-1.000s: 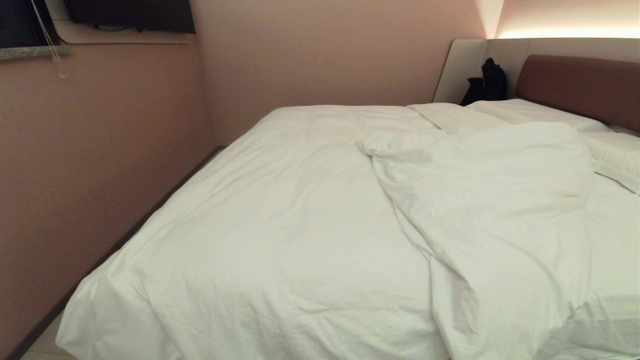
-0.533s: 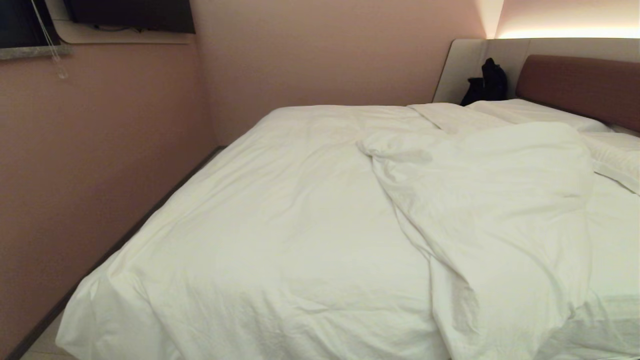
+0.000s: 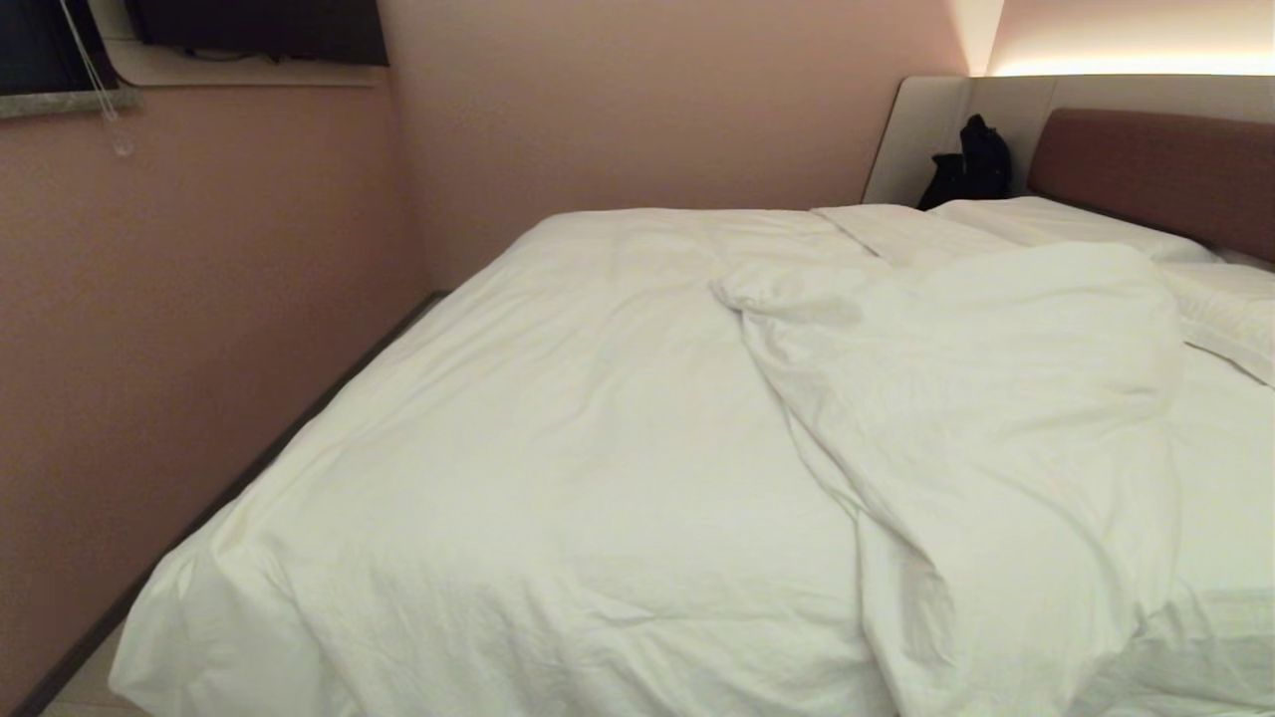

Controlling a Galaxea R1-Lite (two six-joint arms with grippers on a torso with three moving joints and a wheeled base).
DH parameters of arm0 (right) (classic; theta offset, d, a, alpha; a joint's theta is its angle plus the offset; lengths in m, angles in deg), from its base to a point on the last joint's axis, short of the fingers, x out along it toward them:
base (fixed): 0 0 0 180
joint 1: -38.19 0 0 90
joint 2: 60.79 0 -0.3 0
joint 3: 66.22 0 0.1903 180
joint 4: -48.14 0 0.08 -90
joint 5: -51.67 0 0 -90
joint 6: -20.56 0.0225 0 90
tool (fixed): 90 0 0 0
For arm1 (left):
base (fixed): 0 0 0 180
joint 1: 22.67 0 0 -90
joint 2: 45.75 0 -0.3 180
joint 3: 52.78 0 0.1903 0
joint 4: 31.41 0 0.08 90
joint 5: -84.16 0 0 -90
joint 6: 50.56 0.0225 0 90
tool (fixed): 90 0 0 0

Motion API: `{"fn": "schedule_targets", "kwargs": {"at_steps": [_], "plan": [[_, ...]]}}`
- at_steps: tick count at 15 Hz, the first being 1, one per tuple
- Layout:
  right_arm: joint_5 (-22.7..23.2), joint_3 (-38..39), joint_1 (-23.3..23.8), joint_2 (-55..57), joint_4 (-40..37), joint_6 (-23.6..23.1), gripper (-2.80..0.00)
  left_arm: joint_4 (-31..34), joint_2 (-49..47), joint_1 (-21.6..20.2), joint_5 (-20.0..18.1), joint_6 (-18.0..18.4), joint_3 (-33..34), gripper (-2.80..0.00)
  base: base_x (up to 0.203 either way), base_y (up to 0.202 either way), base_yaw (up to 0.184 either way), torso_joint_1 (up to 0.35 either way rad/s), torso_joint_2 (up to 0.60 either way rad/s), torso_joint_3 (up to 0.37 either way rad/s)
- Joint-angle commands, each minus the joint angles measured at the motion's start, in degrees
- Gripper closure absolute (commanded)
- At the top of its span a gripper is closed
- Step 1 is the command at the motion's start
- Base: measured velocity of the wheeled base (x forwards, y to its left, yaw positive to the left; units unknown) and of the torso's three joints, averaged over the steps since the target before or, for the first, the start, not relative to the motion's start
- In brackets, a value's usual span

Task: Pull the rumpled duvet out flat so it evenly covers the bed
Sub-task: Hold the folded corner of the quilt

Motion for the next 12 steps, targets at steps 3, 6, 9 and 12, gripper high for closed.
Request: {"fn": "schedule_targets", "kwargs": {"at_steps": [3, 6, 9, 12], "plan": [[0.0, 0.0, 0.0, 0.1, 0.1, 0.0, 0.0, 0.1, 0.0, 0.0, 0.0, 0.0, 0.0, 0.0, 0.001, -0.082, -0.001, 0.0, 0.0, 0.003], [0.0, 0.0, 0.0, 0.1, 0.1, 0.0, 0.0, 0.0, 0.0, 0.0, 0.0, 0.0, 0.0, 0.0, 0.0, -0.199, -0.001, 0.002, 0.0, 0.0], [0.0, 0.0, 0.0, 0.1, 0.1, 0.0, 0.0, 0.0, 0.0, 0.0, 0.0, 0.0, 0.0, 0.0, 0.0, -0.195, -0.002, -0.002, 0.01, 0.005], [-0.1, 0.0, 0.0, 0.1, 0.1, 0.0, 0.0, 0.0, 0.0, 0.0, 0.0, 0.0, 0.0, 0.0, 0.0, -0.196, 0.001, 0.002, 0.0, 0.002]]}}
